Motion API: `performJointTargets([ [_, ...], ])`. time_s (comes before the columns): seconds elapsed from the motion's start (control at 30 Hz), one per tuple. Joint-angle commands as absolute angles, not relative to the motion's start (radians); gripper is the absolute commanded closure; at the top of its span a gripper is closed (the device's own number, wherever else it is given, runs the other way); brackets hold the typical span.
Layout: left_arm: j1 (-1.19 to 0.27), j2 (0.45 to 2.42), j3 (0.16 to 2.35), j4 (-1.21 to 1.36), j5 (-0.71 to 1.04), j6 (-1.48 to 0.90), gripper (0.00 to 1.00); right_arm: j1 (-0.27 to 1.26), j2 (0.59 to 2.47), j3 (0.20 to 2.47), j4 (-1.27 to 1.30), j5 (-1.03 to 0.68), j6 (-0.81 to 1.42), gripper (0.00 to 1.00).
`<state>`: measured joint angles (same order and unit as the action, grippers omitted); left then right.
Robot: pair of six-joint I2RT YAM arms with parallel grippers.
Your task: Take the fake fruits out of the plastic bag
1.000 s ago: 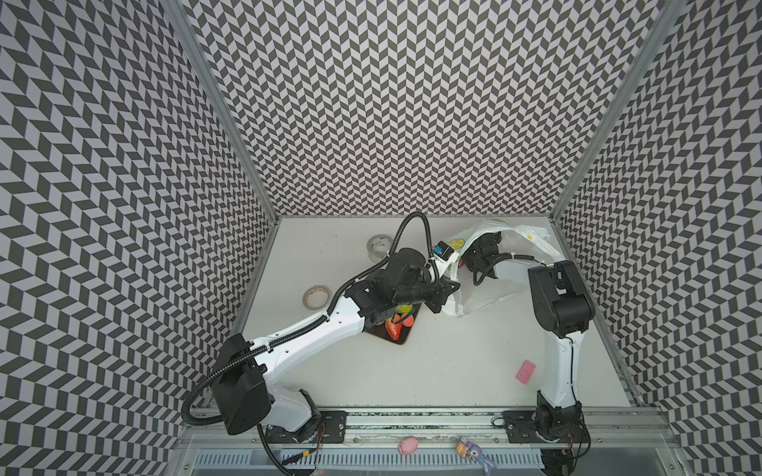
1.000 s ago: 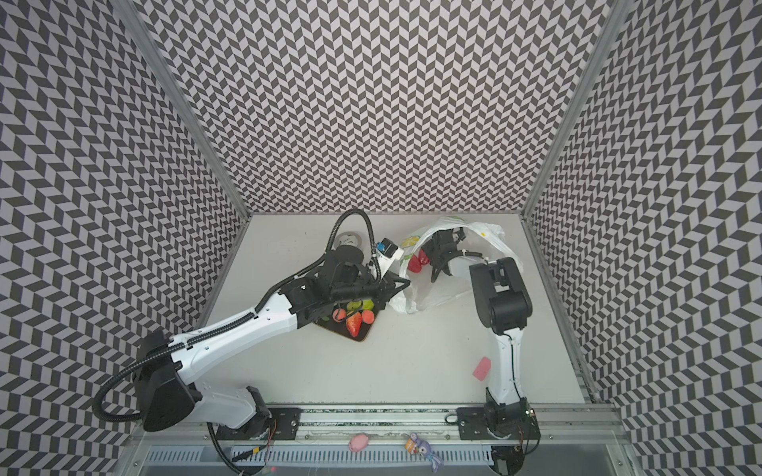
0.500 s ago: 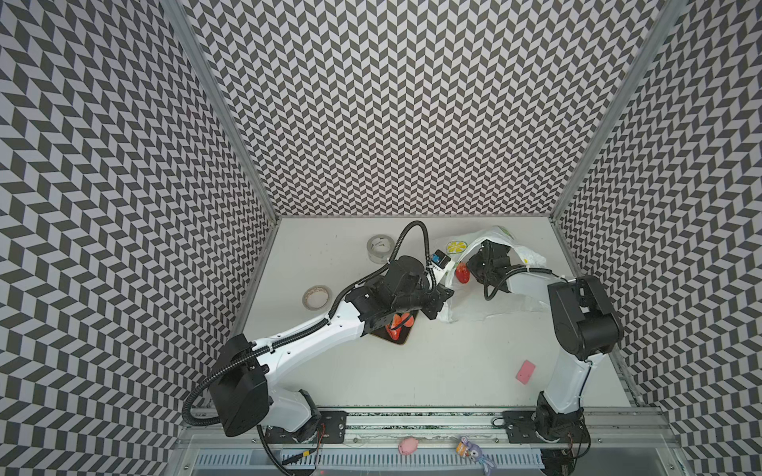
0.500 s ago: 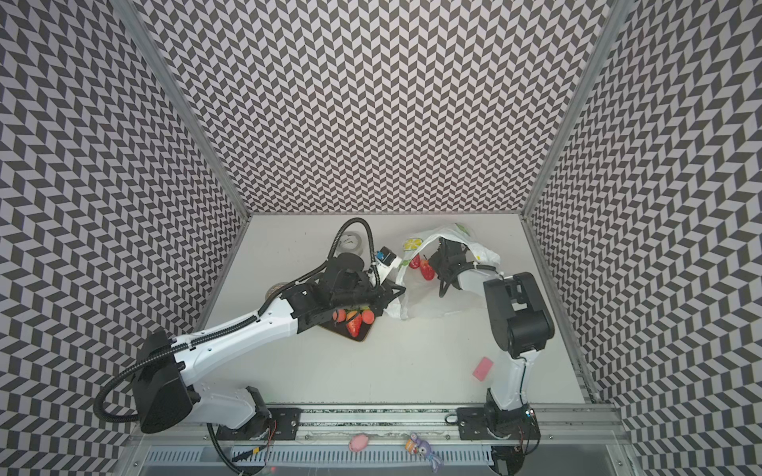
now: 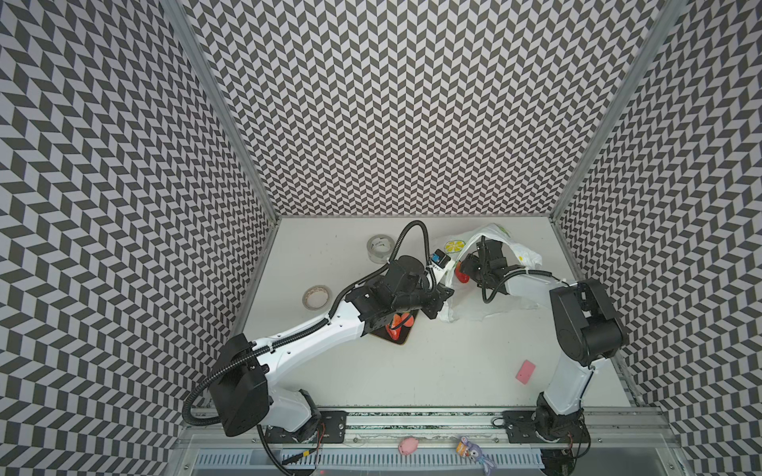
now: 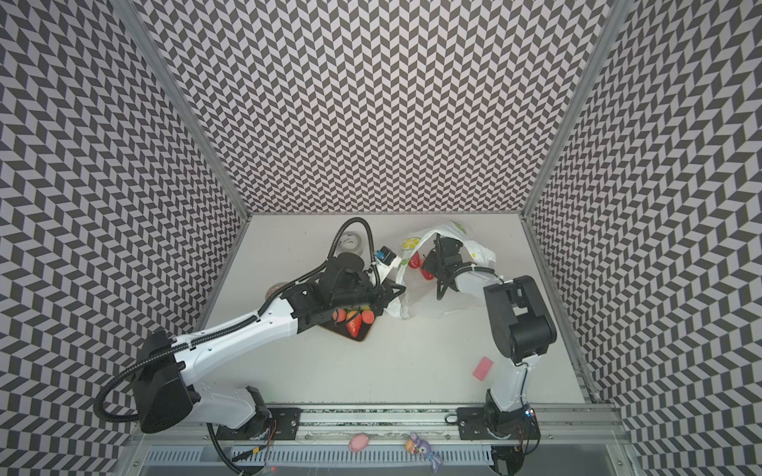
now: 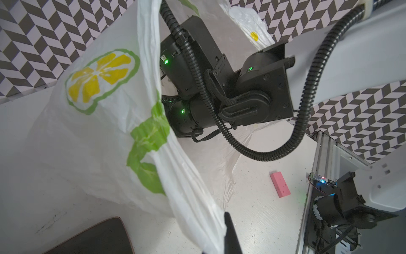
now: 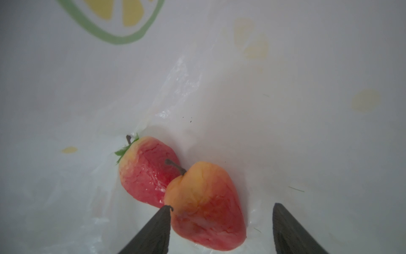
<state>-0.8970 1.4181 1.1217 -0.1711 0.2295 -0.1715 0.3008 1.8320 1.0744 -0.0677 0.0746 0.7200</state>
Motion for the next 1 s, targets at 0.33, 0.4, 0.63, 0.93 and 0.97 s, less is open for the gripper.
performJointTargets([
  [0.33,-0.904,1.407,1.138,-0.15,0.226,-0.147,1.0,0.337,1.936,1.214,-0.111,0.114,0.406,0.26],
  [0.4,-0.905,1.406,1.14,-0.153,0.226,-0.146,1.0,0.342,1.953,1.233,-0.126,0.118,0.398,0.27],
  [0.63,-0.905,1.412,1.146,-0.151,0.225,-0.145,1.0,0.363,1.995,1.265,-0.147,0.127,0.375,0.27],
  [0.93,-0.904,1.41,1.148,-0.156,0.221,-0.144,1.0,0.365,2.04,1.306,-0.151,0.164,0.389,0.35],
  [0.97,-0.904,1.409,1.148,-0.156,0.22,-0.144,1.0,0.365,2.039,1.307,-0.153,0.167,0.391,0.37],
])
